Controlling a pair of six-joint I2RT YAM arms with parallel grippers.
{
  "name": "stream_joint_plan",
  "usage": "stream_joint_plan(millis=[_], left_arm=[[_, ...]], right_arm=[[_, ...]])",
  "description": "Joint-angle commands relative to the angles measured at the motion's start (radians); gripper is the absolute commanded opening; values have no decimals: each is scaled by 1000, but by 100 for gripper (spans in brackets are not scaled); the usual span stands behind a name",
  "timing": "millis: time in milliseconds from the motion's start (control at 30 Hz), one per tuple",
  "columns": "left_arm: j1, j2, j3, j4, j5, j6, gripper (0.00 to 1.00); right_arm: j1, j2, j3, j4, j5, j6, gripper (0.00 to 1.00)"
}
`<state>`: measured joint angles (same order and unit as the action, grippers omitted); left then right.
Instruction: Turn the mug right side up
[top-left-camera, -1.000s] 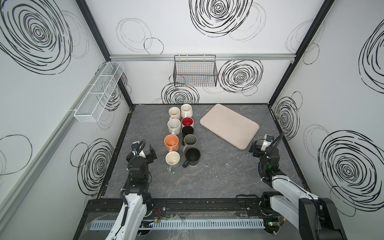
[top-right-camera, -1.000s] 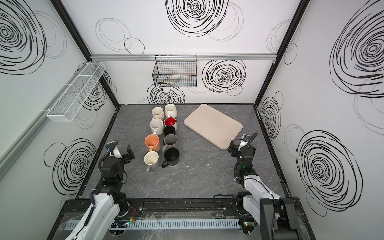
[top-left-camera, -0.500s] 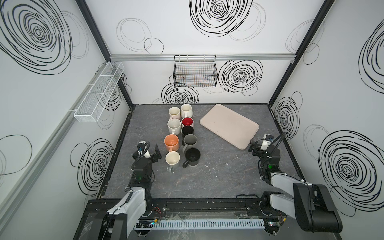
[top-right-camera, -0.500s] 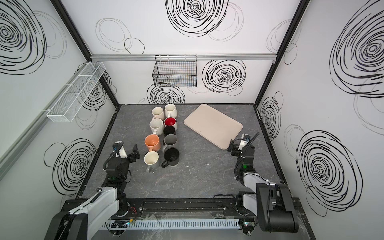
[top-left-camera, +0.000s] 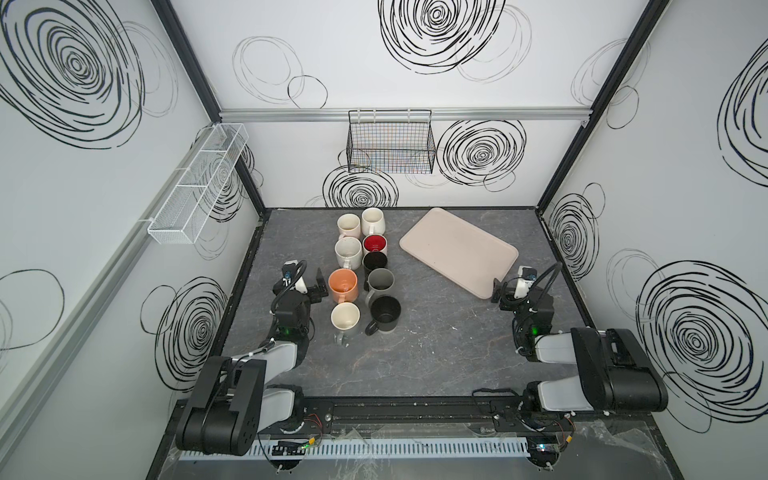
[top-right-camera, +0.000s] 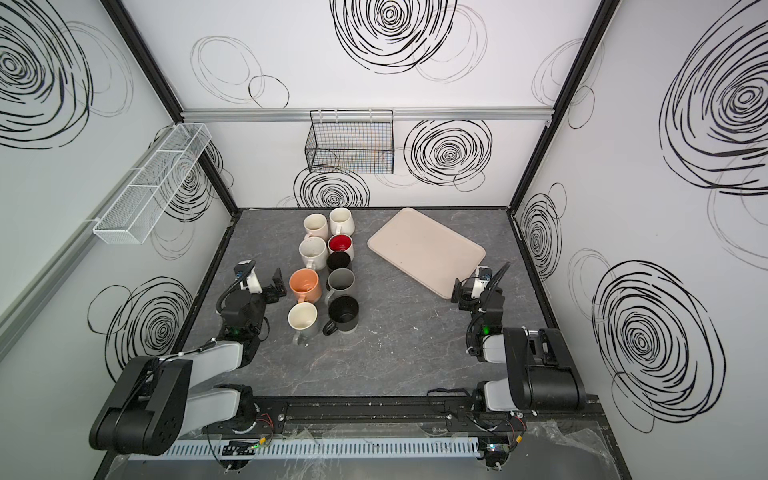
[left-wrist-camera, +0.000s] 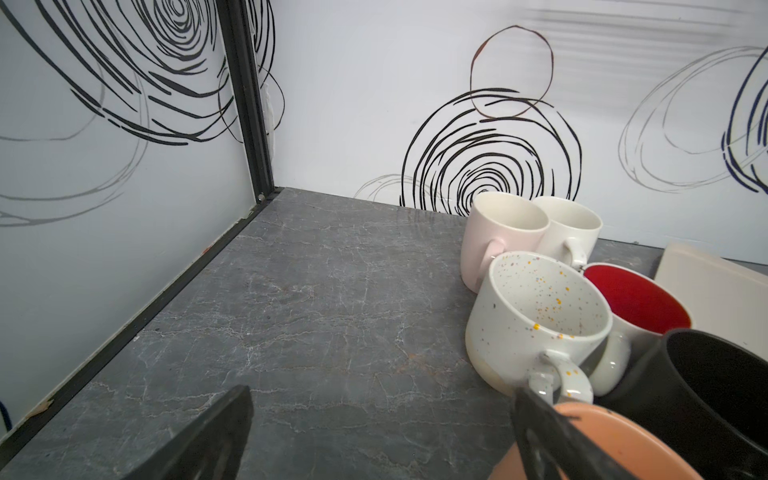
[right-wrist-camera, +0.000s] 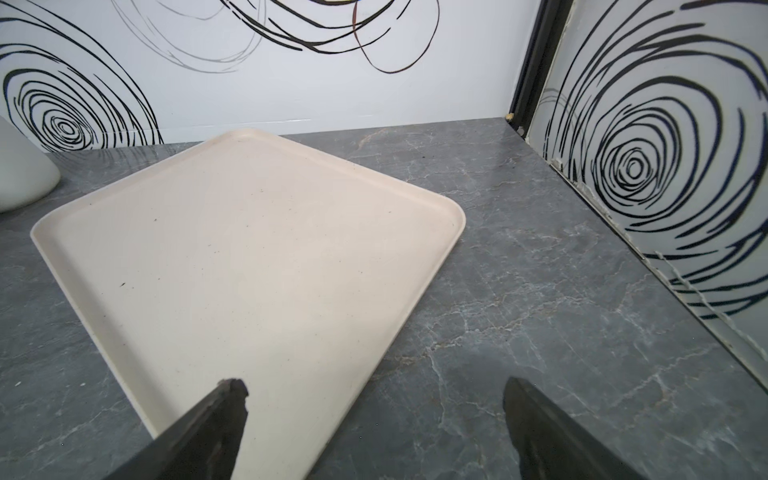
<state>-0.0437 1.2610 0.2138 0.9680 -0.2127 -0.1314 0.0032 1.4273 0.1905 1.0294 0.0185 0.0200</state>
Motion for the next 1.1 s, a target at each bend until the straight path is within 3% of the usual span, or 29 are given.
stream_joint_plan(millis=[0,267,467,533,1067], left_arm=[[-3,22,16,43,-19,3,99],[-11,70,7,165,18,111,99],[1,261,-75,519,37,111,99],[9,226,-53,416,9,94,99],[-21,237,-27,388,-67,102,99]], right_arm=[[-1,20,78,-35,4,-14,100],[-32,44,132,-104,-12,23,100],[-34,45,132,-103,-13,24,100],[-34,45,132,-103,-13,23,100],[-33,44,130,-103,-12,23,100]])
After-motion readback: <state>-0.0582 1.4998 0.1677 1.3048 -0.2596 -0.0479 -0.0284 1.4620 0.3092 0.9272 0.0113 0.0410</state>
